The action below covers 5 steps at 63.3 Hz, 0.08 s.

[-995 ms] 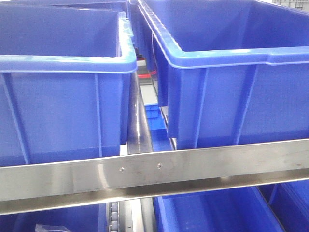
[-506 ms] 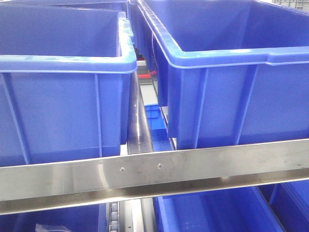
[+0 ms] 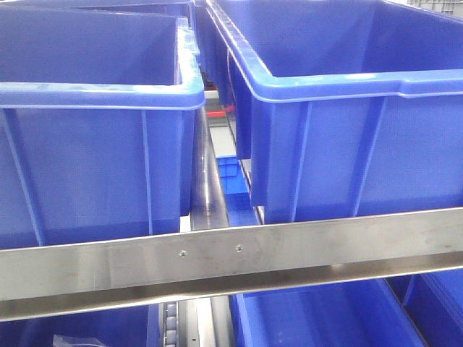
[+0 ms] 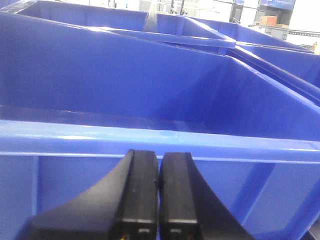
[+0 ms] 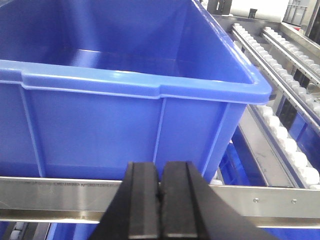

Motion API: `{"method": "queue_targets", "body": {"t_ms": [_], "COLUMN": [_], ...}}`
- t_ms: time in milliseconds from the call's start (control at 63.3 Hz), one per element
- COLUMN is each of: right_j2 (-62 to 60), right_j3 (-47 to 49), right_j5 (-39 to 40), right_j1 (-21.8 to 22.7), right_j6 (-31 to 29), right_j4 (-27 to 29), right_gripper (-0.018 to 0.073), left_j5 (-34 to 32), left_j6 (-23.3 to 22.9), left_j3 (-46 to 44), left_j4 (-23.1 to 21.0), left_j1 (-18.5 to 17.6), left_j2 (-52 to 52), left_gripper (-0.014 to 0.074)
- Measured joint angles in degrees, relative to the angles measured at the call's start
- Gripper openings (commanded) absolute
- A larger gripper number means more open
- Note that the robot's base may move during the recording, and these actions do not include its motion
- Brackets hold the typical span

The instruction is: Place green plate on second shelf with right arm

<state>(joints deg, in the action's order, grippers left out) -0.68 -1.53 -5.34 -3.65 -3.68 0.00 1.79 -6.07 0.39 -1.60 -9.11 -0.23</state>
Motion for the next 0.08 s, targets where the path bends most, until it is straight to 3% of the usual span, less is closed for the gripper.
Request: {"method": "queue_targets", "body": {"t_ms": [79], "right_j2": [0.0], "right_j3": [0.0], "right_j5": [0.0], "right_j1": [0.0], "right_j6": [0.0], "right_j4": [0.0], "right_gripper": [0.0049], "left_j5": [0.0], "left_j6": [0.0], "left_j3": [0.0], "left_j4": [0.0], "left_j1": [0.0], "left_j2": [0.0], "left_gripper": [0.0130]}}
